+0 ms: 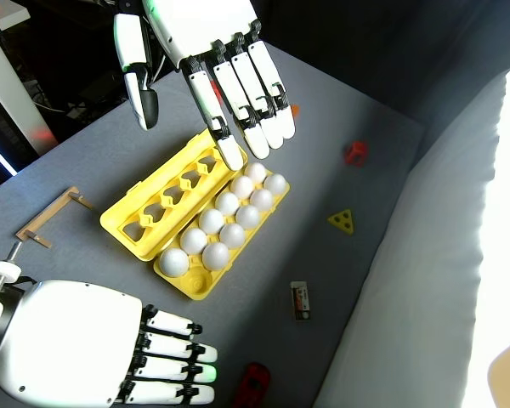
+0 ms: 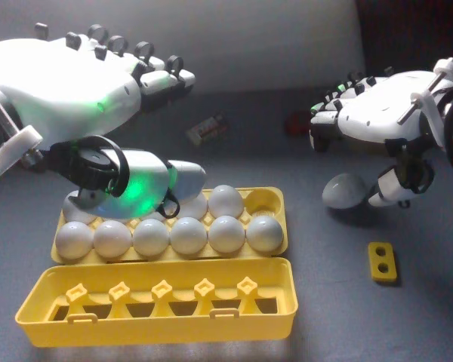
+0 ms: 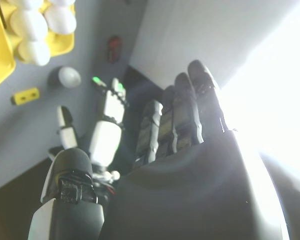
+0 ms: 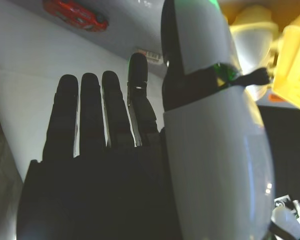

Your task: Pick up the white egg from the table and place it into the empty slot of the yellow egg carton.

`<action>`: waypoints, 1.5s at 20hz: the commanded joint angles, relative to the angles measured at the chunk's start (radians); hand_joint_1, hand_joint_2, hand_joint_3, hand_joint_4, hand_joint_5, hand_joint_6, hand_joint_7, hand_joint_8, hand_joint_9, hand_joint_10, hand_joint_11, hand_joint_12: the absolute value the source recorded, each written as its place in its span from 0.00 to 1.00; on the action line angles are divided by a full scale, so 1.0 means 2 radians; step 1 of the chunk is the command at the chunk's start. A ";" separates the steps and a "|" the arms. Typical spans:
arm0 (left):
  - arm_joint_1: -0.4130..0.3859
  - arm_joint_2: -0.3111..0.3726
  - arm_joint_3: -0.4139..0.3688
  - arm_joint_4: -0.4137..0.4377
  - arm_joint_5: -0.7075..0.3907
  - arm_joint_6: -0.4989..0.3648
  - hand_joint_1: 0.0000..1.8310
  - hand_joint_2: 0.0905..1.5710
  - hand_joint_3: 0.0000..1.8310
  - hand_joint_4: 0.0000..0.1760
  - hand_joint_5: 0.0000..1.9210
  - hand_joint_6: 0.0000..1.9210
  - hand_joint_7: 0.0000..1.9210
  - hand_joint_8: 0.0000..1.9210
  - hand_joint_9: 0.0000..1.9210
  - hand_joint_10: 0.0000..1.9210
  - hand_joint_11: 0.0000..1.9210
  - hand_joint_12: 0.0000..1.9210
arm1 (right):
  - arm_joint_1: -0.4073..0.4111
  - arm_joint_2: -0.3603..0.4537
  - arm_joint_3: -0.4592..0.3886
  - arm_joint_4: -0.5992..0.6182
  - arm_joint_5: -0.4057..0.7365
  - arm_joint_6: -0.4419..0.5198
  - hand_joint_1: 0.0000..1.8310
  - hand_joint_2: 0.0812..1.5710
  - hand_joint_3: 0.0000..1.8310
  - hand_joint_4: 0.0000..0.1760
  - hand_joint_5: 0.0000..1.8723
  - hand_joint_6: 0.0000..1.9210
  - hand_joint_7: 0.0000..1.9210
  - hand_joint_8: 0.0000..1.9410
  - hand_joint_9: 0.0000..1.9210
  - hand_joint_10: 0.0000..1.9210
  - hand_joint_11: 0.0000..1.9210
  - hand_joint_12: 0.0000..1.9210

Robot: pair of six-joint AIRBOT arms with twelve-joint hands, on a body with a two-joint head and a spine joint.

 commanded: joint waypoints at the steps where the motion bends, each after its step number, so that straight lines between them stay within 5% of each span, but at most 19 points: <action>1: -0.005 0.001 0.002 0.034 -0.014 0.001 0.02 0.79 0.00 0.33 0.02 0.00 0.03 0.00 0.05 0.00 0.00 0.24 | 0.002 -0.003 0.001 -0.016 -0.002 -0.004 0.68 0.61 0.00 0.00 0.07 0.46 0.04 0.00 0.03 0.01 0.00 0.00; 30: -0.002 -0.001 -0.012 0.034 0.004 -0.005 0.02 0.79 0.00 0.32 0.02 0.00 0.03 0.00 0.06 0.00 0.00 0.26 | -0.030 -0.097 0.085 -0.016 0.035 -0.009 0.69 0.61 0.00 0.00 0.06 0.46 0.04 0.00 0.03 0.01 0.00 0.00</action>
